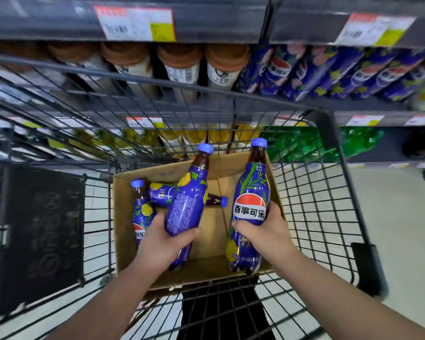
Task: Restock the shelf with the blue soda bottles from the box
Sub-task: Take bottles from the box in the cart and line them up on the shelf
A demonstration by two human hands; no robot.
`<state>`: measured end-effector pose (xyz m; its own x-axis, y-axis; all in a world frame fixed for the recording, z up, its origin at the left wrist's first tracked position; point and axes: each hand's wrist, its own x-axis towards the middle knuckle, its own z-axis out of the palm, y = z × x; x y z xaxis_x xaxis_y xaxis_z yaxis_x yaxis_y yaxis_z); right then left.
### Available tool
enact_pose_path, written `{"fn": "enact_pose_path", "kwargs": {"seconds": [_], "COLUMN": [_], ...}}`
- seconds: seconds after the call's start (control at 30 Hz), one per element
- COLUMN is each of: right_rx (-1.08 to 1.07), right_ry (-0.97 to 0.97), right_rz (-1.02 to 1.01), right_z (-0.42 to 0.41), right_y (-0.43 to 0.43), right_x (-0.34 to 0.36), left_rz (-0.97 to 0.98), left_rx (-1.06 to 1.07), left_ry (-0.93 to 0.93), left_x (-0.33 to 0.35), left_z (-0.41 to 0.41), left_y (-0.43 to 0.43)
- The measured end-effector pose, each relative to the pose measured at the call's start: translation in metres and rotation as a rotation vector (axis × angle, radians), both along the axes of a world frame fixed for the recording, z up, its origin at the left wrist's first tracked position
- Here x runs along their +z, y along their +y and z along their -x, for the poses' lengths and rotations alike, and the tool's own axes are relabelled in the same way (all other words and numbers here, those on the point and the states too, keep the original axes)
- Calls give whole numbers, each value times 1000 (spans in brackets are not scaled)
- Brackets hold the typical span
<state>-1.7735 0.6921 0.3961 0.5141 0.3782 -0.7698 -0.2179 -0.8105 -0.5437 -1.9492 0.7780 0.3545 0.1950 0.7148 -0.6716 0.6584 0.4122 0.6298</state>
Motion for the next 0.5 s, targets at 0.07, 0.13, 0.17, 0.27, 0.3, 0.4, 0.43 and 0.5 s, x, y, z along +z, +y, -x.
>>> {"fn": "enact_pose_path", "kwargs": {"seconds": [0.07, 0.13, 0.17, 0.27, 0.3, 0.4, 0.43, 0.5], "right_rx": [-9, -8, -8, -19, -27, -60, -81, -115], "right_ry": [-18, -31, -42, -69, -76, -109, -117, -152], "right_rz": [-32, -70, -93, -189, -215, -297, -318, -350], "right_z": [4, 8, 10, 12, 12, 12, 10, 5], "right_y": [0, -2, -4, -11, -15, -30, -36, -51], "right_x": [23, 49, 63, 101, 113, 148, 160, 180], "left_rz": [-37, -93, -113, -139, -142, -118, -113, -111], "left_rx": [9, 9, 16, 16, 17, 30, 21, 7], "left_ry": [-33, -59, -83, -181, -214, -322, -354, -410], "left_x": [30, 60, 75, 117, 130, 169, 180, 201], "left_z": [5, 8, 8, 5, 3, -7, -11, -22], "left_y": [3, 5, 5, 2, -1, -13, -18, -29]}}
